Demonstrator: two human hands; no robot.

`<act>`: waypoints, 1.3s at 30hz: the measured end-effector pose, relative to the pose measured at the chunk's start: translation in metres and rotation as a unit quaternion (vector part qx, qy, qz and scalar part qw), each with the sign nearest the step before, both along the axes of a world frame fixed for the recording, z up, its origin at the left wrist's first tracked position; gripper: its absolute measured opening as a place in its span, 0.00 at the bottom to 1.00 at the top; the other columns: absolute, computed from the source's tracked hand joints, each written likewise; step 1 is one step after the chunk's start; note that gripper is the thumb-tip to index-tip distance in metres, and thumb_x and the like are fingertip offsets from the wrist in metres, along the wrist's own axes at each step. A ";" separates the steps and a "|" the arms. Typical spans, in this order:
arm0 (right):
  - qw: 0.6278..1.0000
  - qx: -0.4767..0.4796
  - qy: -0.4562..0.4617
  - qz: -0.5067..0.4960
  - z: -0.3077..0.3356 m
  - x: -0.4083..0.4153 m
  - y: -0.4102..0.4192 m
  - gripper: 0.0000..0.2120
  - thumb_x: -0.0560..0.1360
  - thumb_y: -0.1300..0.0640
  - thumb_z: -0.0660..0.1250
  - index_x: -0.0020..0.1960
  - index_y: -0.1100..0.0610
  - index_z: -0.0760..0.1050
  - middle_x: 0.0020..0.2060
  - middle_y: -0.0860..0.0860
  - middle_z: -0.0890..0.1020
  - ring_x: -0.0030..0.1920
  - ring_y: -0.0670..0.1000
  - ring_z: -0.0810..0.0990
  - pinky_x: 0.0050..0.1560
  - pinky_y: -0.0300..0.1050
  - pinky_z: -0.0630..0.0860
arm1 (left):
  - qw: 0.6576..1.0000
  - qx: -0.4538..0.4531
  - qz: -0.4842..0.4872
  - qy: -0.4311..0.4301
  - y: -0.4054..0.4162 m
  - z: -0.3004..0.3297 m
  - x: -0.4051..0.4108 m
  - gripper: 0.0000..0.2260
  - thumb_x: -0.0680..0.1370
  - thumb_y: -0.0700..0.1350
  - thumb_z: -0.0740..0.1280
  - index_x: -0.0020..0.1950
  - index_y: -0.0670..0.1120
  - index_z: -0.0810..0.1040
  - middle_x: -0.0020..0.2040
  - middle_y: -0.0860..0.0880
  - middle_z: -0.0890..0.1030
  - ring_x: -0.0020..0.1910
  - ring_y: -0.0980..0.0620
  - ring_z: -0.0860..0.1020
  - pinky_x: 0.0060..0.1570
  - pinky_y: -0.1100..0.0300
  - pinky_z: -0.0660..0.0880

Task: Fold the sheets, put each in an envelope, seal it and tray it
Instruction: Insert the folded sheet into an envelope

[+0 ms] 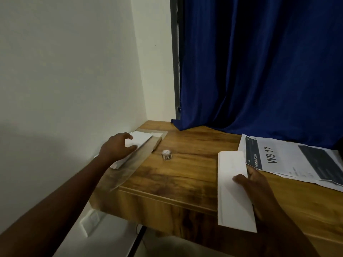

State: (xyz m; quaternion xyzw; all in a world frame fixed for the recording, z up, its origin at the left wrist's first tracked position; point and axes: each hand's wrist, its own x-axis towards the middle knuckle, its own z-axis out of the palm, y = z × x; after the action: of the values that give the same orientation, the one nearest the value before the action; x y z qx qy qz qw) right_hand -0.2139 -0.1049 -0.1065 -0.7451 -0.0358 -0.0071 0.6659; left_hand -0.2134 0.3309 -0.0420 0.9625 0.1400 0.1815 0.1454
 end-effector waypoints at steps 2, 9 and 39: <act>1.000 0.015 -0.001 -0.004 -0.003 0.003 -0.001 0.18 0.79 0.59 0.68 0.67 0.52 0.69 0.49 0.46 0.78 0.47 0.54 0.80 0.38 0.46 0.76 | 0.995 0.027 0.043 0.091 0.014 -0.001 0.012 0.28 0.73 0.65 0.71 0.68 0.52 0.74 0.69 0.47 0.77 0.66 0.45 0.75 0.62 0.50 0.73; 1.000 0.025 -0.012 -0.003 -0.005 0.007 -0.004 0.15 0.80 0.60 0.67 0.64 0.52 0.69 0.50 0.48 0.78 0.47 0.52 0.80 0.38 0.45 0.75 | 0.979 0.072 0.077 0.172 0.027 -0.017 0.024 0.22 0.74 0.66 0.68 0.63 0.57 0.78 0.66 0.51 0.79 0.61 0.49 0.77 0.53 0.56 0.72; 1.000 0.013 -0.027 0.004 -0.005 0.006 -0.004 0.20 0.80 0.62 0.67 0.70 0.58 0.69 0.56 0.51 0.77 0.47 0.47 0.78 0.42 0.46 0.75 | 0.988 -0.021 0.139 -0.068 0.046 0.031 0.006 0.14 0.81 0.54 0.65 0.48 0.45 0.84 0.44 0.44 0.83 0.44 0.41 0.80 0.44 0.54 0.74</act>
State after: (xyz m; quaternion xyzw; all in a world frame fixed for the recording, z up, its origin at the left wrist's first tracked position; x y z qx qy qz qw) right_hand -0.2083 -0.1091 -0.1119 -0.7358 -0.0567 -0.0256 0.6744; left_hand -0.2075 0.3771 -0.0105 0.9157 0.2662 0.2623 0.1477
